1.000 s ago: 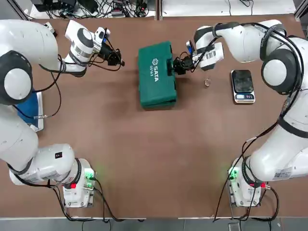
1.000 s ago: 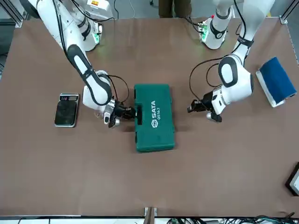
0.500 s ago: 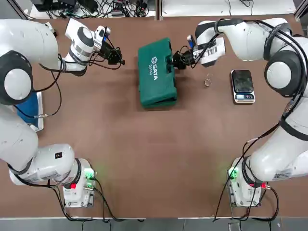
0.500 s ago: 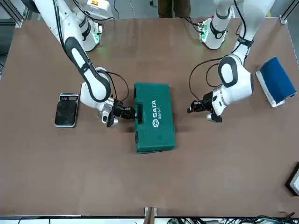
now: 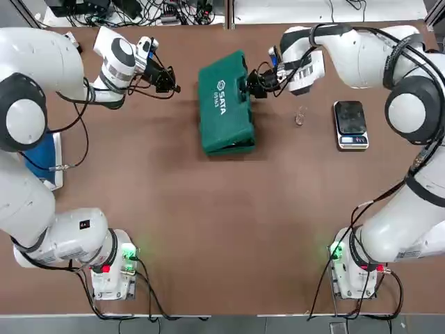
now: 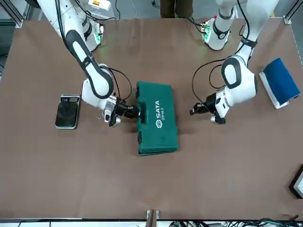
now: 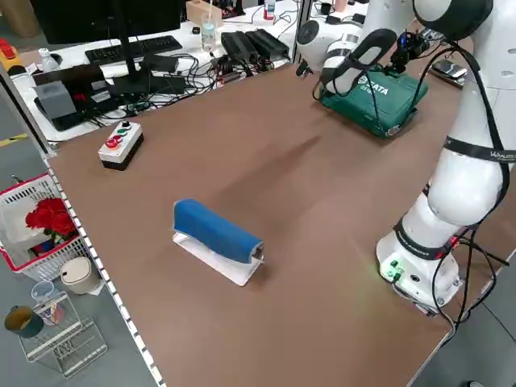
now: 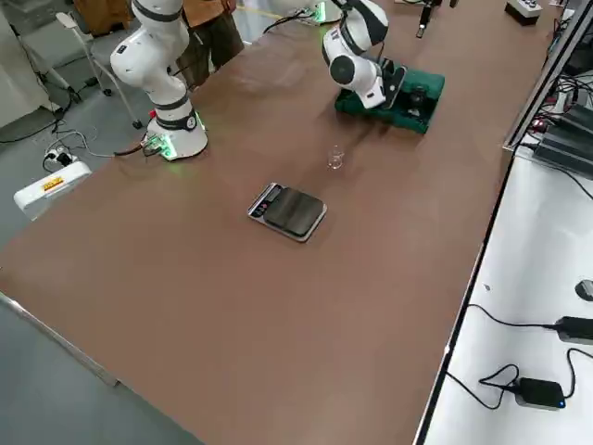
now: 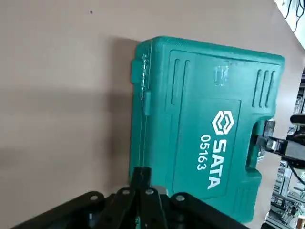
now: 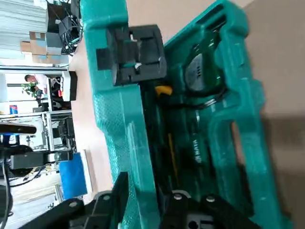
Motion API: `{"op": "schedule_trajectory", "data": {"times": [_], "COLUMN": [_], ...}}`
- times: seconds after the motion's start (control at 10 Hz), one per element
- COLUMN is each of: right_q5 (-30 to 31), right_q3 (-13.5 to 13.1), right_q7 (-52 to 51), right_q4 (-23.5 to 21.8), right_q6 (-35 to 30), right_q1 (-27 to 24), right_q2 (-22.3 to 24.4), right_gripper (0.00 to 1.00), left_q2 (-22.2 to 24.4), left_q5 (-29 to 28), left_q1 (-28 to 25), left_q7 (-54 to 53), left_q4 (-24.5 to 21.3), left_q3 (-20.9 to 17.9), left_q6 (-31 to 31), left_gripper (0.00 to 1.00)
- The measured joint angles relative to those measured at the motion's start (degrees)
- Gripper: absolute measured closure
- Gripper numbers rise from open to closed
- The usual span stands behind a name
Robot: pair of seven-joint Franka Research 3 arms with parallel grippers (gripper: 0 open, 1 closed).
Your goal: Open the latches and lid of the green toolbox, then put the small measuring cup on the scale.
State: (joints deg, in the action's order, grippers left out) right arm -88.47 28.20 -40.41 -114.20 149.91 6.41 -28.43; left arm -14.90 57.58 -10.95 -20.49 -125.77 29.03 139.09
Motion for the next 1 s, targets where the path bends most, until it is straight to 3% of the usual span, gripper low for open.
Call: {"op": "schedule_trajectory", "data": {"times": [0.2,0.5,1.0], "right_q5": [2.0,14.5,15.6], "right_q3": [0.3,0.6,3.0], "right_q7": [0.9,13.1,19.9], "right_q4": [0.0,1.0,2.7], "right_q6": [0.0,-0.2,-0.1], "right_q1": [0.2,0.2,0.2], "right_q2": [0.7,1.2,2.0], "right_gripper": [0.69,0.68,0.66], "left_q2": [0.0,0.0,0.0], "left_q5": [0.0,0.0,0.0], "left_q1": [0.0,0.0,0.0], "left_q7": [0.3,0.4,0.4], "left_q4": [0.2,0.5,0.6], "left_q3": [0.0,0.0,0.0], "left_q6": [0.0,0.0,0.0], "left_gripper": [0.99,0.99,0.99]}}
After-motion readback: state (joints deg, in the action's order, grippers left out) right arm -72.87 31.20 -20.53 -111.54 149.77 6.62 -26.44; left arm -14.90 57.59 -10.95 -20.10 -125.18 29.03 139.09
